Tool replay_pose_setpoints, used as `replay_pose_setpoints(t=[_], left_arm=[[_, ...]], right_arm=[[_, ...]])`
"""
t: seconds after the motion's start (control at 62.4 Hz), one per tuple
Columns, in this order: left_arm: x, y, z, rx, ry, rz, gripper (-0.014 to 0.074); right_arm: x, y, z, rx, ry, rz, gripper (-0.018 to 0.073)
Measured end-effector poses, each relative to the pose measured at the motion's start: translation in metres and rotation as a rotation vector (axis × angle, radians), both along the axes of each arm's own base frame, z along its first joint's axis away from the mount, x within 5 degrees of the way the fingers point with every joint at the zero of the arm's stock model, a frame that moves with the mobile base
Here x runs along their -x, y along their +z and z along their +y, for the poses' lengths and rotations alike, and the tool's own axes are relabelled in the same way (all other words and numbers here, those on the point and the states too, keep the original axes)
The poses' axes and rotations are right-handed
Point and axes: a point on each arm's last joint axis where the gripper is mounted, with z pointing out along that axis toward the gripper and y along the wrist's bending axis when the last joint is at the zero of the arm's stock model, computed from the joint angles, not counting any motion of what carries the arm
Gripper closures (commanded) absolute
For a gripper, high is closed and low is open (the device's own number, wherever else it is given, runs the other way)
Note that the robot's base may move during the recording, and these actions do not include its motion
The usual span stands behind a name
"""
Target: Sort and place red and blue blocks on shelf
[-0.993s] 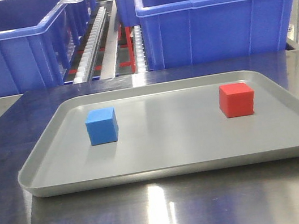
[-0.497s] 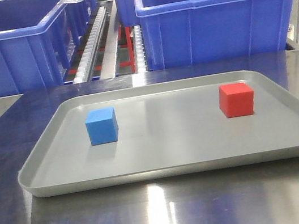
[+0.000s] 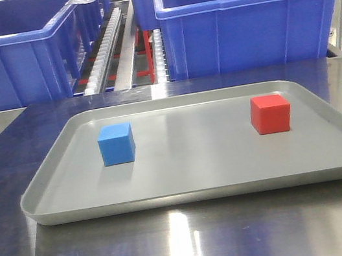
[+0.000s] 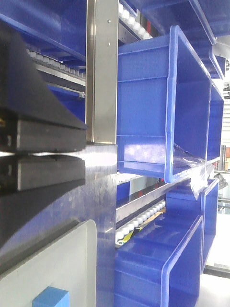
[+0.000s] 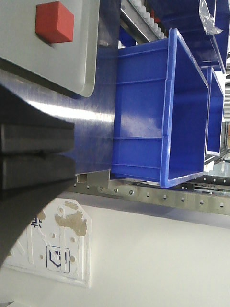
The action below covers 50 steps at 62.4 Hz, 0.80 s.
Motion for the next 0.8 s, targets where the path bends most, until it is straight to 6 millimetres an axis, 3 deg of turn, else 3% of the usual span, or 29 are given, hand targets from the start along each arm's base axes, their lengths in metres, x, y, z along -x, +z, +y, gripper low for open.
replay_pose_setpoints(t=[0.801], left_arm=[[0.0000, 0.0000, 0.0000, 0.000, 0.000, 0.000, 0.0472]], right_arm=[[0.0000, 0.0000, 0.0000, 0.000, 0.000, 0.000, 0.0501]])
